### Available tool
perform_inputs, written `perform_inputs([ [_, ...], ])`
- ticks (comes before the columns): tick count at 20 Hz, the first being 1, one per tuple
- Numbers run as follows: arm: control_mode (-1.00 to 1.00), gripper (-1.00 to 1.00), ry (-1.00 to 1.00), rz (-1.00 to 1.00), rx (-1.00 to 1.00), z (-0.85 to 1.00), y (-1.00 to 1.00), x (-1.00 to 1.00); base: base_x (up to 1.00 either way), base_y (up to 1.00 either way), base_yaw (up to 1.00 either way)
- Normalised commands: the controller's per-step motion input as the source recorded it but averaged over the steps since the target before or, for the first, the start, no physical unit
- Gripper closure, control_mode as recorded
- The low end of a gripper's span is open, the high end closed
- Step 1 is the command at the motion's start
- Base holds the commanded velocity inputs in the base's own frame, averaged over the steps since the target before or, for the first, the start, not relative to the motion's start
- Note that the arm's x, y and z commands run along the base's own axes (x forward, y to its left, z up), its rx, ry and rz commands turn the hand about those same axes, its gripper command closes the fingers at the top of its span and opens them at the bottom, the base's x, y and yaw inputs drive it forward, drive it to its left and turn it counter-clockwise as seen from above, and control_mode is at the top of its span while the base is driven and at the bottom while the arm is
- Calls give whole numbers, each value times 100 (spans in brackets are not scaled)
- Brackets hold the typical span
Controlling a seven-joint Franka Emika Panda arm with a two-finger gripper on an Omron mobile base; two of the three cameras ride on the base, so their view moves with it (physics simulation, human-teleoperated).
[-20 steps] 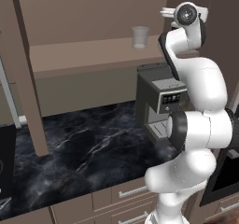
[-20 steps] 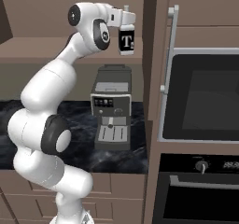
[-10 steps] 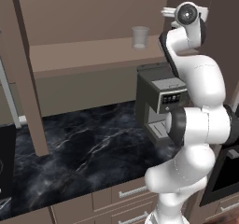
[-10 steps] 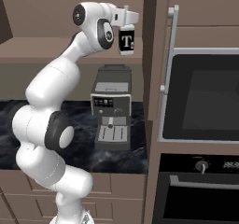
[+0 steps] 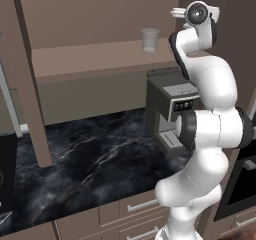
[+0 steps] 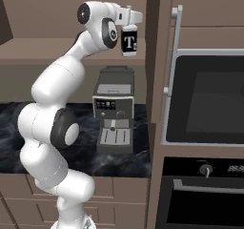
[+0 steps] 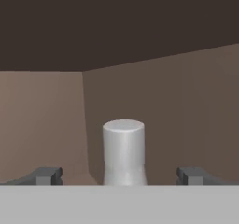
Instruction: There is a bowl on the dining counter. Grab a lemon wedge from the fridge and place it in the bowl. Then get the liquor bottle and glass cup from the cabinet and place them next to the bowl.
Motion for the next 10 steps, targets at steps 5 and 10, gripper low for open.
perform_inputs([
  [5, -100, 100, 1, 0, 0, -2, 0, 22, 0, 0, 0],
  [10, -100, 100, 0, 0, 0, -3, 0, 12, 0, 0, 0],
])
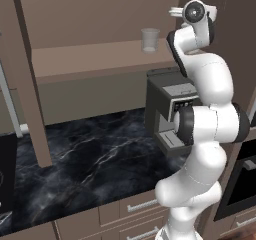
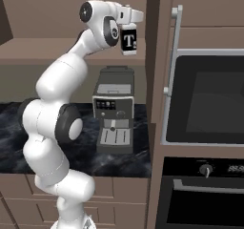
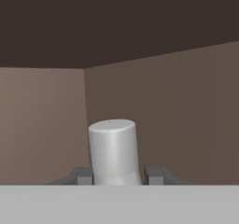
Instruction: There is a bowl on the dining counter. Grab a lemon wedge from the fridge and place it in the bowl. Then get the liquor bottle and glass cup from the cabinet and place them next to the bowl.
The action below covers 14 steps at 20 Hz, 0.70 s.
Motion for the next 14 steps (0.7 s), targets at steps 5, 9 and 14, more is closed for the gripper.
perform_inputs([
  [5, -100, 100, 1, 0, 0, 0, 0, 0, 0, 0, 0],
  [9, -100, 100, 0, 0, 0, 0, 0, 0, 0, 0, 0],
  [14, -100, 100, -5, 0, 0, -1, 0, 0, 0, 0, 0],
])
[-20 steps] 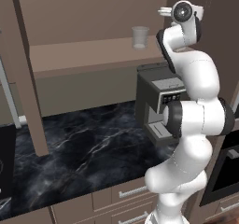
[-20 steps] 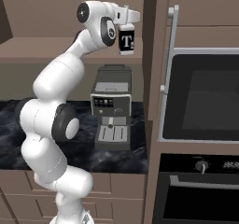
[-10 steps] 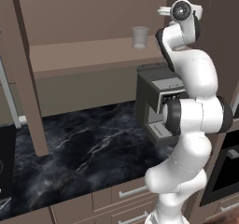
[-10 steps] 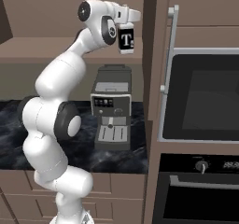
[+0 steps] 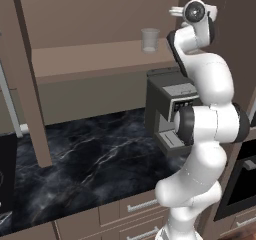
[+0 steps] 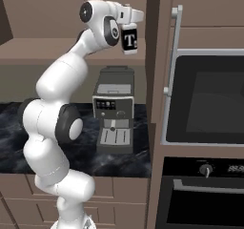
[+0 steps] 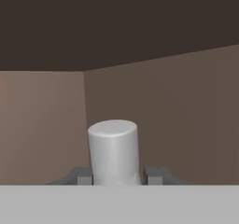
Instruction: There is a bowl on the dining counter. Grab a lemon wedge from the fridge and place it in the bowl. Then get the liquor bottle and glass cup from the cabinet and place them next to the bowl.
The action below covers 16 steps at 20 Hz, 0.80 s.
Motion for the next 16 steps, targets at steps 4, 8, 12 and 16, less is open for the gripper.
perform_inputs([
  [4, -100, 100, -11, 0, 0, -5, 0, -4, 0, 0, 0],
  [8, -100, 100, -21, 4, 0, -23, 0, -26, 0, 0, 0],
  [12, -100, 100, -29, 12, 0, -27, 1, -57, 0, 0, 0],
  [16, -100, 100, -17, 11, 0, 6, 12, -80, 0, 0, 0],
])
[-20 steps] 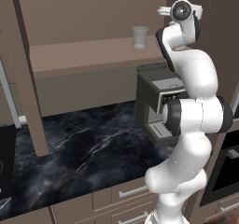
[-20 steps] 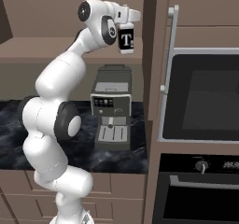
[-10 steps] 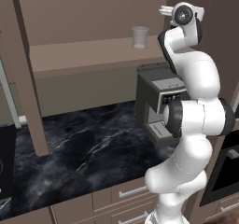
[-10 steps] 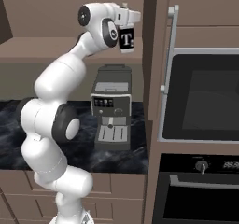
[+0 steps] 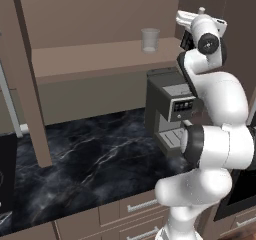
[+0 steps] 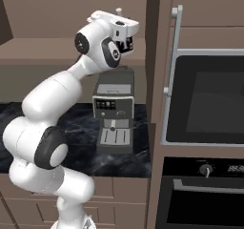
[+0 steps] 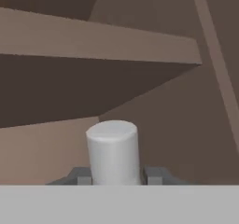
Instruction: There is a bowl on the dining counter. Grab a lemon wedge from the fridge and place it in the bowl. Then get the liquor bottle and glass cup from the cabinet and place them next to the bowl.
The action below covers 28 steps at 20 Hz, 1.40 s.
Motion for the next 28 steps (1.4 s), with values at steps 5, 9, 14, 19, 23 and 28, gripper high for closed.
perform_inputs([
  [5, -100, 100, -1, 7, 0, 36, 22, -76, 0, 0, 0],
  [9, -100, 100, 5, 11, 0, 18, 16, -77, 0, 0, 0],
  [14, -100, 100, 7, 15, 0, 12, 1, -88, 0, 0, 0],
  [19, -100, 100, 10, 15, 0, 3, -1, -94, 0, 0, 0],
  [23, -100, 100, 15, 15, 0, 13, -1, -99, 0, 0, 0],
  [28, -100, 100, 19, 15, 0, 17, 0, -95, 0, 0, 0],
])
